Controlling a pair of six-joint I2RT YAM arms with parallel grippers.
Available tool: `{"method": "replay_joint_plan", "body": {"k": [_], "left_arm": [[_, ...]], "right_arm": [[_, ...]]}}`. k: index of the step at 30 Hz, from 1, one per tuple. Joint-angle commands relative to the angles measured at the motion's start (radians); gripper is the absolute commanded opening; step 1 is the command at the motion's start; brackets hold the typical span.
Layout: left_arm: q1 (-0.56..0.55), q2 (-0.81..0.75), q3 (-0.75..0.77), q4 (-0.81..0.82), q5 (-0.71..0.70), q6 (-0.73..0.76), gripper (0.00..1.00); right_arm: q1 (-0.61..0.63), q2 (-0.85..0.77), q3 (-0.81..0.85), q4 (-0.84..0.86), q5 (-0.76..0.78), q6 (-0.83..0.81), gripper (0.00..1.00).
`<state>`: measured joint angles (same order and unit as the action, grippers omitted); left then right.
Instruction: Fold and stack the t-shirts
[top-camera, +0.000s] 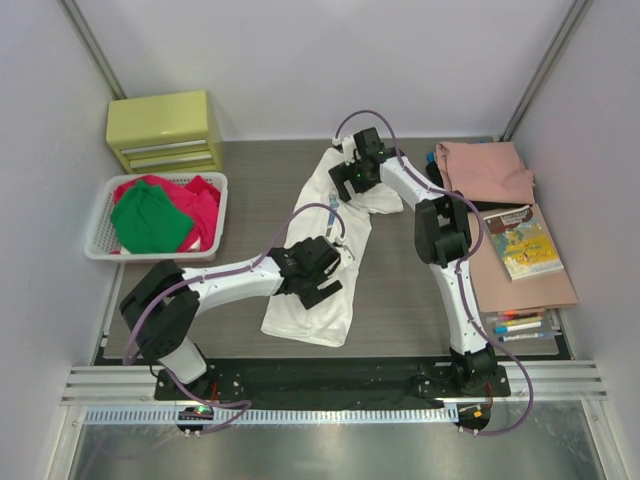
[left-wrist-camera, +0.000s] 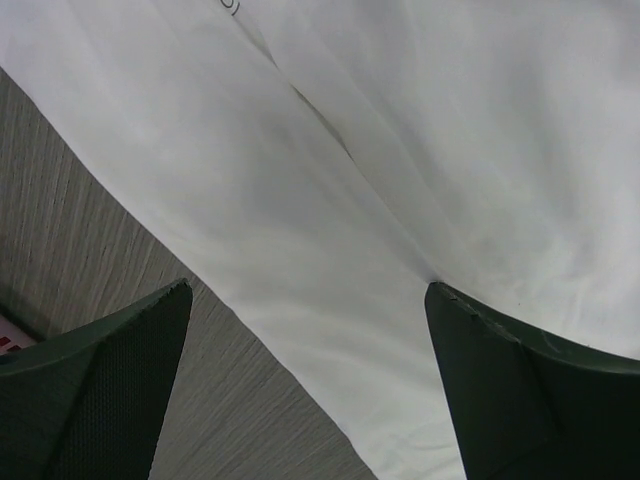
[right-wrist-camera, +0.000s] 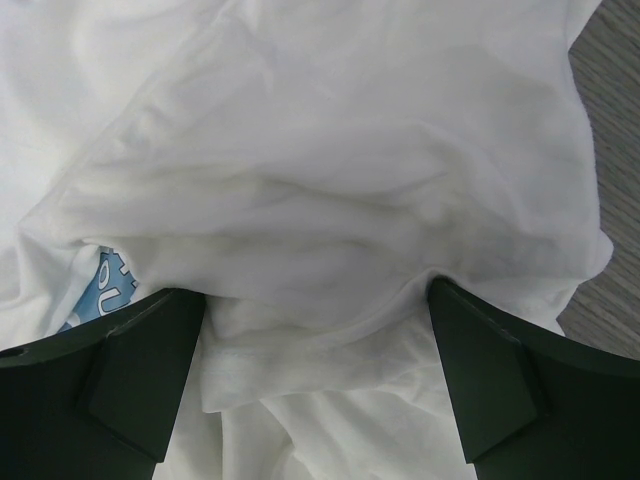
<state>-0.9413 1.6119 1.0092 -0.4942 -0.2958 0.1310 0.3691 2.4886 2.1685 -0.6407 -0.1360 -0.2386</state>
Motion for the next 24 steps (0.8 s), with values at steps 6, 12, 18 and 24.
{"method": "replay_joint_plan", "body": {"k": [6,12,18,24], "left_arm": [[0.001,-0.001,0.011,0.056,0.096,-0.056,1.00],[0.022,-0.063,0.075,-0.004,0.177,-0.063,1.00],[0.024,0.022,0.081,-0.058,0.337,-0.097,1.00],[0.027,0.134,0.097,-0.075,0.397,-0.102,1.00]], "right_arm": [[0.010,0.018,-0.070,-0.134,-0.005,0.016,1.00],[0.010,0.023,-0.056,-0.129,0.009,0.004,1.00],[0.010,0.035,-0.050,-0.129,-0.007,0.013,1.00],[0.010,0.026,-0.088,-0.125,0.004,-0.007,1.00]]}}
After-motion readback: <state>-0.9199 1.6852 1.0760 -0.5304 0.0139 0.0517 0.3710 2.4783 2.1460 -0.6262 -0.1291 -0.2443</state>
